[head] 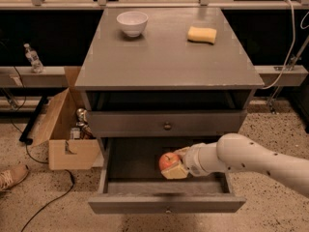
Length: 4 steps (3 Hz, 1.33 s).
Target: Place apple into middle drawer
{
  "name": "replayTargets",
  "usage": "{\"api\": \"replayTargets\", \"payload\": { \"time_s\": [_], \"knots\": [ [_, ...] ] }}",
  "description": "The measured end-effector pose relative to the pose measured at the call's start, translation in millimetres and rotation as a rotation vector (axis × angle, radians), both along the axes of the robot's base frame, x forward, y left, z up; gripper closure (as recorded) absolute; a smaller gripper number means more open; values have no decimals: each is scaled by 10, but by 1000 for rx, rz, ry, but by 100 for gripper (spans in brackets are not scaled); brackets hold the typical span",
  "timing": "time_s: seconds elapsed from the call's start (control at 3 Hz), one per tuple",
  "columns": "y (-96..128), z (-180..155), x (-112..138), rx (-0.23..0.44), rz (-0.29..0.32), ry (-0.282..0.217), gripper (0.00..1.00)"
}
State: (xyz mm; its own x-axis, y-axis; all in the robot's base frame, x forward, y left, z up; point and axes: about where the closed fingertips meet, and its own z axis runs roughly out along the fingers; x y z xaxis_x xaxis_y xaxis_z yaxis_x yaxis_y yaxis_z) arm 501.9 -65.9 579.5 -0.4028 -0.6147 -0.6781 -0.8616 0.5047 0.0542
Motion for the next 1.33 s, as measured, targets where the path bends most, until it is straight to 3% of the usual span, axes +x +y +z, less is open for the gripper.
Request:
{"api": "replayTargets", "payload": {
  "time_s": [0.33, 1.0, 1.33],
  "knots": [
    [4, -396, 160, 1, -28, 18, 100],
    [-26, -999, 579, 49, -108, 2, 100],
    [-1, -1317, 751, 90, -117, 30, 82]
  ]
}}
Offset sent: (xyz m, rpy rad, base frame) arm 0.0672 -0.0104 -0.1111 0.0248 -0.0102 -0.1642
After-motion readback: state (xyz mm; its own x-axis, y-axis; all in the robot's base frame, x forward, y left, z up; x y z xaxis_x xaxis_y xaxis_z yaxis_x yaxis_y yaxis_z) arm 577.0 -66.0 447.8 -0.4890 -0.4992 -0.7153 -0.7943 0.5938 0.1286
